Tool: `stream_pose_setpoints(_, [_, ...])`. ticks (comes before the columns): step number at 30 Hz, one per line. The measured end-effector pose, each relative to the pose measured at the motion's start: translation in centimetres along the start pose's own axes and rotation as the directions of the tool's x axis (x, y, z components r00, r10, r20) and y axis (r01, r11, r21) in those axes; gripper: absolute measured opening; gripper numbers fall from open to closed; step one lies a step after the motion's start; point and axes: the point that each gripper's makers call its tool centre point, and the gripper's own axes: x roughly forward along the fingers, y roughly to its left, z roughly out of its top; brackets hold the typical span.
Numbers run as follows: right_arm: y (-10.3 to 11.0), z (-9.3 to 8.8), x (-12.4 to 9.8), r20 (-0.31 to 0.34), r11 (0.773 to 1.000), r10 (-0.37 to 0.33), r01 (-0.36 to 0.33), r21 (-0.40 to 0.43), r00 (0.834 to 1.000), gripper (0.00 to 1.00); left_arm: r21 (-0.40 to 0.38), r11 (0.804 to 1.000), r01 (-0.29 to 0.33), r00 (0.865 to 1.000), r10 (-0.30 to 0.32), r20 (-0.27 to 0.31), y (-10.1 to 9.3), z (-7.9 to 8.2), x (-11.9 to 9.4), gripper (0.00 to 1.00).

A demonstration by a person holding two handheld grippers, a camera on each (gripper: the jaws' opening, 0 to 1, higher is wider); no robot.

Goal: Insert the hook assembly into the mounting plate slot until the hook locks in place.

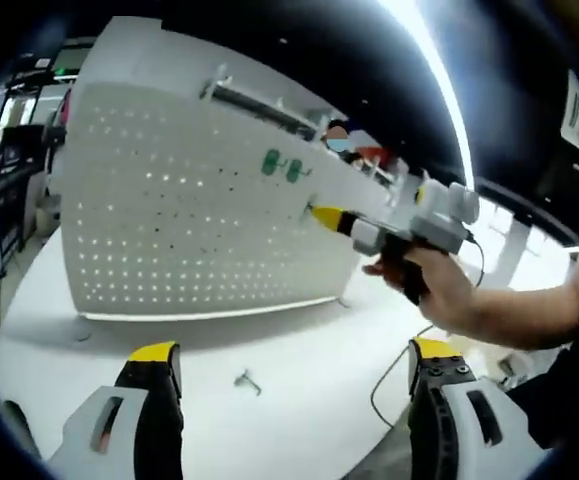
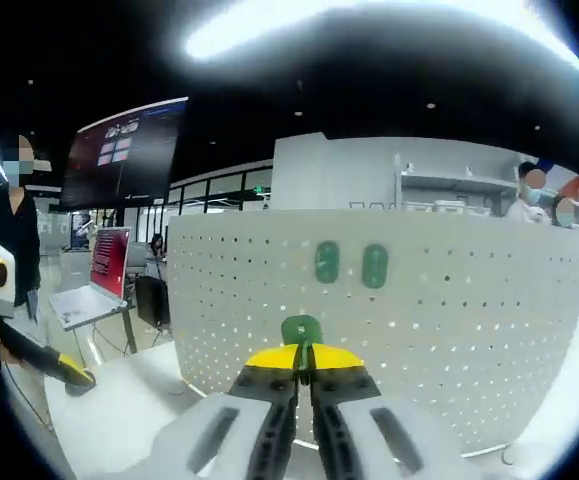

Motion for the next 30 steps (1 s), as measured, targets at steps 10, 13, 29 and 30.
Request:
stream_pose_setpoints(10, [-4.5,1.3,1.8,0.029,0.995,-0.094,0.094,0.014,0.995,0.0,-0.016,1.0,-0.007,1.0,0.007,0.024,0.7,0.6,0.0,0.95])
stream_pose_setpoints(13, [-5.4,1.6,2.1,0.036,0.993,-0.114,0.113,0.027,0.993,0.0,-0.022,1.0,-0.018,1.0,0.018,0.002,1.4,-0.1,-0.1,0.94])
stream_pose_setpoints(29, [-9.0,4.0,4.4,0.075,0.98,-0.199,0.196,0.045,0.977,0.0,-0.041,0.998,-0.052,0.999,0.052,0.0,2.5,-0.2,-0.4,0.93])
stream_pose_setpoints(30, [-9.0,4.1,4.3,0.076,0.978,-0.204,0.201,0.048,0.976,0.0,-0.043,0.998,-0.05,0.999,0.05,-0.003,2.4,-0.3,-0.4,0.93])
